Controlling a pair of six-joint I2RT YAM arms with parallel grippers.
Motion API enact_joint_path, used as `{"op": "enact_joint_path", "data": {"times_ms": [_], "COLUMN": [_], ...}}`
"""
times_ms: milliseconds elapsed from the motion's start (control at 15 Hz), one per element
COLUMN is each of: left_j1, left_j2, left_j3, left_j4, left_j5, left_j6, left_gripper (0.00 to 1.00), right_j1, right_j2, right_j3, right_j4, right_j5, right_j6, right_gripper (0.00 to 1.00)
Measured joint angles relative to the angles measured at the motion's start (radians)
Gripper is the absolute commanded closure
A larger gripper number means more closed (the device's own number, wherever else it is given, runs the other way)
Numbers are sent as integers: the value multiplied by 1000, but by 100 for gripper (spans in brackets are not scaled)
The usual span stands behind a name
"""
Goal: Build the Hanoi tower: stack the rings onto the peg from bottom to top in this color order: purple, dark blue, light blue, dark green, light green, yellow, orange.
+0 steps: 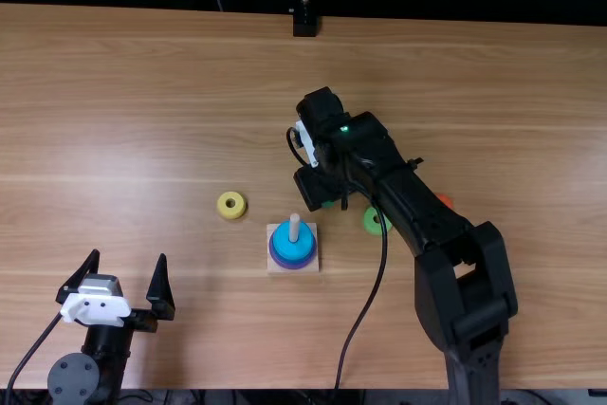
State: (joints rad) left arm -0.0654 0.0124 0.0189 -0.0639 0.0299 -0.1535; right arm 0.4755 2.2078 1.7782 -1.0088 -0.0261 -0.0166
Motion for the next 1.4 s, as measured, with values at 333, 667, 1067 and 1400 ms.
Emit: {"op": "enact_joint_path", "data": {"times_ms": [333, 667, 1067, 1400], "left_j1": [0, 0, 0, 0], "left_j2": [0, 0, 0, 0], "left_j3": [0, 0, 0, 0], "left_j4": [0, 0, 0, 0], "left_j5": [0, 0, 0, 0], "left_j6": [0, 0, 0, 0], "left_gripper": [0, 0, 0, 0], "right_j1": [15, 15, 39, 107], "right_j2": [-103, -241, -265, -277], "right_j3": [22, 37, 174, 284], "right_j4": [-81, -161, -332, -430], "right_j5": [0, 0, -1, -3], "right_j6": [-11, -26, -42, -42], "right_gripper": [100, 100, 100, 100]}}
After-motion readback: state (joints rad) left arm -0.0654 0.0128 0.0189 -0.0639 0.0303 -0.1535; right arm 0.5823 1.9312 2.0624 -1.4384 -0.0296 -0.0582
